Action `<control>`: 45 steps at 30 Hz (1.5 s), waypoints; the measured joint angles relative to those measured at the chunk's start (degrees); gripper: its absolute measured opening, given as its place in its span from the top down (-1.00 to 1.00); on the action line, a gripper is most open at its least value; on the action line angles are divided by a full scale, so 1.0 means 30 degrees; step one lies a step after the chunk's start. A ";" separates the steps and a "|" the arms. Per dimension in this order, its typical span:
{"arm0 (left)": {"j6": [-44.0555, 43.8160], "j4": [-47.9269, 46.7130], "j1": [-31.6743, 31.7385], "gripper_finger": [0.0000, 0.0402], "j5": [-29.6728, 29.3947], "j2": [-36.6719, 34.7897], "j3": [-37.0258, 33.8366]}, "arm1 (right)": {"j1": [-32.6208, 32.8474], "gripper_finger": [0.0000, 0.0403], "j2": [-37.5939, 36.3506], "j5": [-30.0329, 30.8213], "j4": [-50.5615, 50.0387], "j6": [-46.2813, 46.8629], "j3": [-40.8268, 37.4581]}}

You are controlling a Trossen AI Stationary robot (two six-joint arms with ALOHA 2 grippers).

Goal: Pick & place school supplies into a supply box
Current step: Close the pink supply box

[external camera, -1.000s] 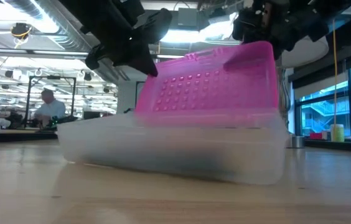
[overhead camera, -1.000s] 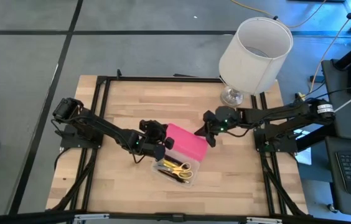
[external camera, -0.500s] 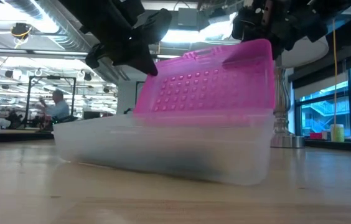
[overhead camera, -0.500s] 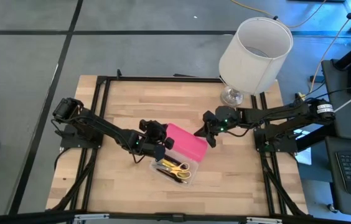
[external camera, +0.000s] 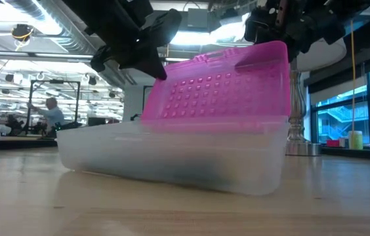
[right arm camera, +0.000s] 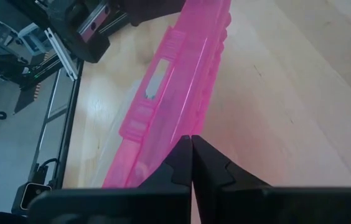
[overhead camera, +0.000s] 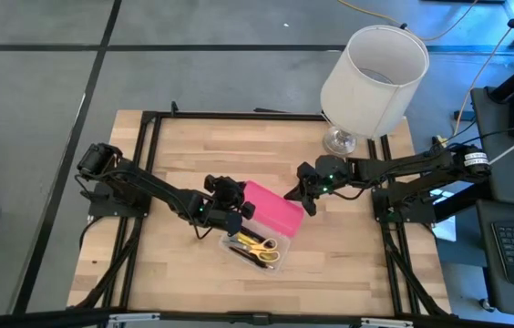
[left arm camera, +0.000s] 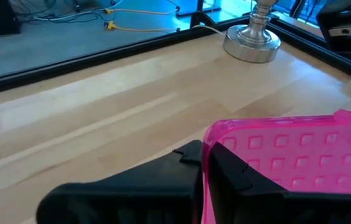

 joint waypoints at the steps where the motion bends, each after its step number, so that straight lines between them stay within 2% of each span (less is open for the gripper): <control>1: 0.0000 0.0013 0.0000 0.98 -0.0027 0.0000 0.0000 | 0.0000 0.98 0.0000 0.0000 0.0001 0.0000 0.0000; 12: 0.0801 0.0386 -0.0007 0.94 -0.0058 0.0000 0.0000 | -0.0003 0.98 0.0000 -0.0194 0.0006 -0.0012 0.0007; 21: 0.0960 0.0919 0.0000 0.61 -0.0147 0.0000 0.0000 | 0.0073 0.98 0.0000 -0.0335 0.0148 0.0051 0.0007; 26: 0.1480 0.1767 -0.0046 0.51 -0.0619 0.0000 0.0000 | 0.0447 0.98 0.0000 -0.0290 0.0620 0.0051 0.0015; 30: 0.2889 0.3139 -0.0058 0.48 -0.0608 0.0000 0.0000 | 0.0742 0.98 0.0170 0.0691 0.0676 -0.0023 0.0019; 39: 0.7688 0.7886 -0.0058 0.50 -0.0574 -0.0007 0.0000 | 0.1393 0.98 0.2286 0.0543 0.2849 0.0488 0.0029; 45: 1.0388 1.0230 -0.0058 0.48 -0.0559 -0.0007 0.0000 | 0.1661 0.98 0.2506 0.0539 0.4232 0.0495 0.0029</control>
